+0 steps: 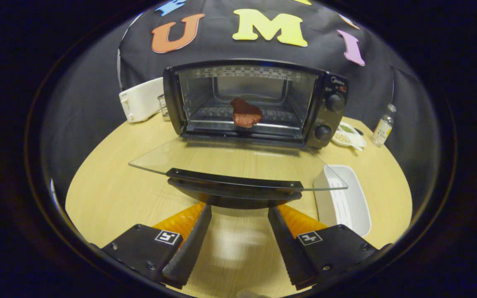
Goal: Open the toaster oven, put the food inside, and close the toaster oven door.
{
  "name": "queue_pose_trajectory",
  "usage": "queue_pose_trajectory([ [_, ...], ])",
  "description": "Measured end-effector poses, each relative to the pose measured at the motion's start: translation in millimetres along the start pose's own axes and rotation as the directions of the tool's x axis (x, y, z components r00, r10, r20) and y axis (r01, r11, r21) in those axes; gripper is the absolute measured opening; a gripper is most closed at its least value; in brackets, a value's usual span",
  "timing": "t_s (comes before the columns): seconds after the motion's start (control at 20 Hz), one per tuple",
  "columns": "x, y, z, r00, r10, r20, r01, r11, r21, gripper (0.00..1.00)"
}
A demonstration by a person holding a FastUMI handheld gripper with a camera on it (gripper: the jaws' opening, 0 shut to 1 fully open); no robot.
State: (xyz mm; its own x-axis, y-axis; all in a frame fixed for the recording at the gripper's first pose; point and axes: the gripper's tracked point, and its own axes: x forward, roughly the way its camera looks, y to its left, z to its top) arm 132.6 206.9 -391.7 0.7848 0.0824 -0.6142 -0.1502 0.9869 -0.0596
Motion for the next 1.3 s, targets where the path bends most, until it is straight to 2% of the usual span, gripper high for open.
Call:
queue_pose_trajectory([
  [0.7,-22,-8,83,0.996,0.000,0.087,0.000,1.000,-0.001,0.90],
  [1.3,-14,-19,138,0.989,-0.013,0.149,0.017,0.999,-0.027,0.90],
])
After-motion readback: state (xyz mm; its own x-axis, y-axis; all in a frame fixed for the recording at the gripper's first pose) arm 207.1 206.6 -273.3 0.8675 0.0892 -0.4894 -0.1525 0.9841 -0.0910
